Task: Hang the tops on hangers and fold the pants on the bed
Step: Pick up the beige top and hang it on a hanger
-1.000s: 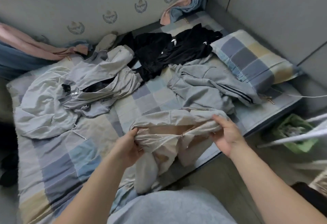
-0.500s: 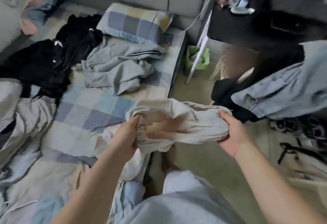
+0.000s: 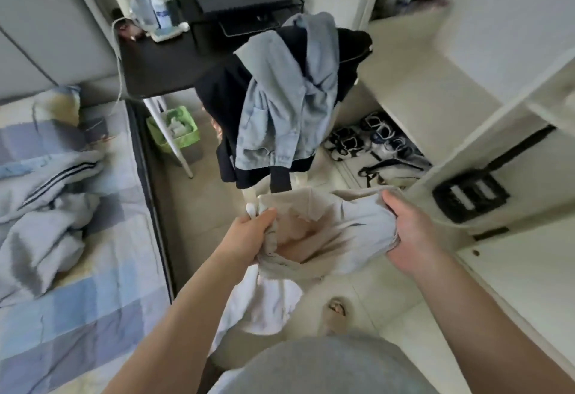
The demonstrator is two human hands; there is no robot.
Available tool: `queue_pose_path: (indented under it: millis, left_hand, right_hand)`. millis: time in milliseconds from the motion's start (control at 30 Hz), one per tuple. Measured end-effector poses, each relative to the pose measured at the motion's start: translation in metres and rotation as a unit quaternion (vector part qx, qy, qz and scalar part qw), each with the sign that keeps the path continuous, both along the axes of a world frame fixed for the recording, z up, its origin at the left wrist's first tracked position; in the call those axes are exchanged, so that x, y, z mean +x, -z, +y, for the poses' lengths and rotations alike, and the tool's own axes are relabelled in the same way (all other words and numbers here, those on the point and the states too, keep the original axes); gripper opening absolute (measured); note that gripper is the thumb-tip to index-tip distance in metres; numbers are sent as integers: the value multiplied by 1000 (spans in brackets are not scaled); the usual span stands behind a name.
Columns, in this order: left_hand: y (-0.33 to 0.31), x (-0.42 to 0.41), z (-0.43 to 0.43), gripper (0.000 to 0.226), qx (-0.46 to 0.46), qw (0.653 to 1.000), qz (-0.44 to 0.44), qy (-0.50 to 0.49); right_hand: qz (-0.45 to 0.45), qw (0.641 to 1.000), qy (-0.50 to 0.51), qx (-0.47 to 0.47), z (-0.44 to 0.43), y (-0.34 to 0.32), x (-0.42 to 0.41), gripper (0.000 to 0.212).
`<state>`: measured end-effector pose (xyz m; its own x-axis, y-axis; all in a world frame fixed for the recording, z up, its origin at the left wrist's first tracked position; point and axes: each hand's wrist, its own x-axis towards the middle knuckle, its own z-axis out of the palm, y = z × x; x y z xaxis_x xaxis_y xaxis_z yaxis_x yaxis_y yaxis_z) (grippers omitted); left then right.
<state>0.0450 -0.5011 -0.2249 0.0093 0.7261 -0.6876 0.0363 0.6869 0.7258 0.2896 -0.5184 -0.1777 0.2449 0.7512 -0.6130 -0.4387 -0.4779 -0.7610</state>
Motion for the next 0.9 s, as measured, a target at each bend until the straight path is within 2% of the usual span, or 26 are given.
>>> queue_pose_path:
  millis: [67,167,233,300,400,533,667,833,900]
  left_hand:
    - [-1,52,29,29,19,1000,12,2]
    - [-10,121,71,36,44,999,0,4]
    - [-20,157,94,41,54,999,1,8]
    - [-29,186,118,37,70,998,2,9]
    - [-45,225,157,30,115,993,7,17]
    - [-72,268,222,27,169,985,-18,36]
    - [-112,306,303,35,231,967,-53,98]
    - [-175,348,413,27,293,932,-119,176]
    - [-204,360,457,31,310,918,-133,209]
  right_hand:
    - [-15,1000,13,7,10,-5,46,38]
    - [-32,999,13,35,28,-15,106,44]
    - [-47,997,26,47,44,-23,138,39]
    - [-62,995,58,50,63,-33,166,30]
    - [-79,992,76,64,96,-44,200,28]
    - [-97,984,108,102,150,-67,231,22]
    - [-136,969,143,152,216,-100,253,20]
    - [-193,935,217,205,309,-164,264,16]
    - [-197,921,251,223,345,-194,265,15]
